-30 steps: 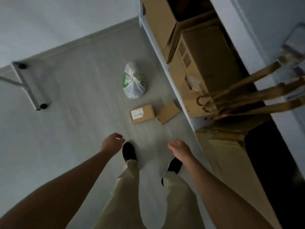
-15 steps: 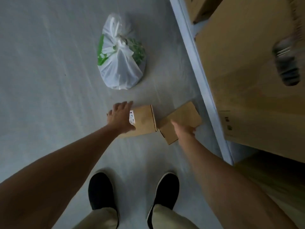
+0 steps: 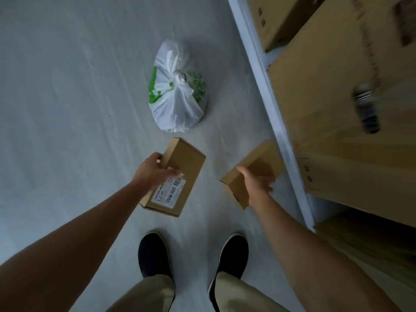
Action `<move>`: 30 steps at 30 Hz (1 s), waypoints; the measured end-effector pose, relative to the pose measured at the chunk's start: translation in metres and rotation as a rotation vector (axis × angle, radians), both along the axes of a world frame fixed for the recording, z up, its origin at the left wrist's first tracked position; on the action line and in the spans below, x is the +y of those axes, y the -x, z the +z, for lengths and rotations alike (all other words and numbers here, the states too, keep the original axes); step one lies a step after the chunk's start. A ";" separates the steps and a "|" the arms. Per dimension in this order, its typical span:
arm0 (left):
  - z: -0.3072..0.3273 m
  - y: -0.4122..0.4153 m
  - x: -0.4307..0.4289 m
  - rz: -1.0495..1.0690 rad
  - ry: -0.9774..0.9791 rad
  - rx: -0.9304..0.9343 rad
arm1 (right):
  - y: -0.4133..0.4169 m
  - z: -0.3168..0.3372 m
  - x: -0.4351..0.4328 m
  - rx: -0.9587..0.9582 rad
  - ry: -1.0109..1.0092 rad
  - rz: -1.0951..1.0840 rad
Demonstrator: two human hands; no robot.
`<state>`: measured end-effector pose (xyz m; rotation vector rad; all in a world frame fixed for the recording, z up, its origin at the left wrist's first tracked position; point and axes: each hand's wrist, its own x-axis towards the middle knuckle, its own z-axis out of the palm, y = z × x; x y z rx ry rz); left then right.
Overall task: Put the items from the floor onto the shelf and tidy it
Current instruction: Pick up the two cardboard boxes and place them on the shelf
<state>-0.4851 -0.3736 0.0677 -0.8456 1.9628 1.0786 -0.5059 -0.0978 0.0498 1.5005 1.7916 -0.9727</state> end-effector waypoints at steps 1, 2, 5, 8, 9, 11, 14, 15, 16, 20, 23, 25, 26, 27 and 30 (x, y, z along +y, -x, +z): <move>0.027 -0.005 -0.004 0.065 -0.019 0.000 | -0.005 0.032 -0.004 0.068 0.074 -0.014; 0.056 -0.009 -0.007 0.116 -0.034 0.001 | -0.010 0.069 -0.008 0.136 0.165 -0.041; 0.157 -0.019 -0.007 0.181 -0.074 0.024 | -0.027 0.191 -0.020 0.279 0.439 -0.141; 0.268 -0.027 0.004 0.223 -0.148 0.051 | -0.045 0.314 -0.031 0.354 0.647 -0.098; 0.302 -0.029 0.008 0.231 -0.174 0.067 | -0.051 0.349 -0.034 0.376 0.680 -0.079; 0.367 -0.034 0.016 0.234 -0.222 0.101 | -0.063 0.415 -0.039 0.414 0.699 -0.041; 0.451 -0.043 0.024 0.260 -0.307 0.151 | -0.079 0.498 -0.049 0.473 0.719 0.002; 0.475 -0.047 0.025 0.277 -0.331 0.171 | -0.083 0.525 -0.051 0.506 0.712 -0.011; 0.499 -0.050 0.025 0.291 -0.346 0.192 | -0.088 0.551 -0.051 0.526 0.700 -0.033; 0.578 -0.065 0.014 0.326 -0.406 0.275 | -0.113 0.637 -0.044 0.618 0.665 -0.087; 0.620 -0.078 0.012 0.267 -0.435 0.320 | -0.132 0.687 -0.044 0.743 0.449 -0.030; 0.640 -0.085 0.019 0.229 -0.474 0.340 | -0.146 0.710 -0.042 0.848 0.321 0.045; 0.649 -0.087 0.024 0.197 -0.488 0.354 | -0.153 0.719 -0.040 0.875 0.262 0.107; 0.656 -0.088 0.030 0.165 -0.500 0.370 | -0.162 0.728 -0.037 0.882 0.201 0.150; 0.677 -0.087 0.048 0.102 -0.537 0.390 | -0.187 0.748 -0.018 0.898 0.142 0.119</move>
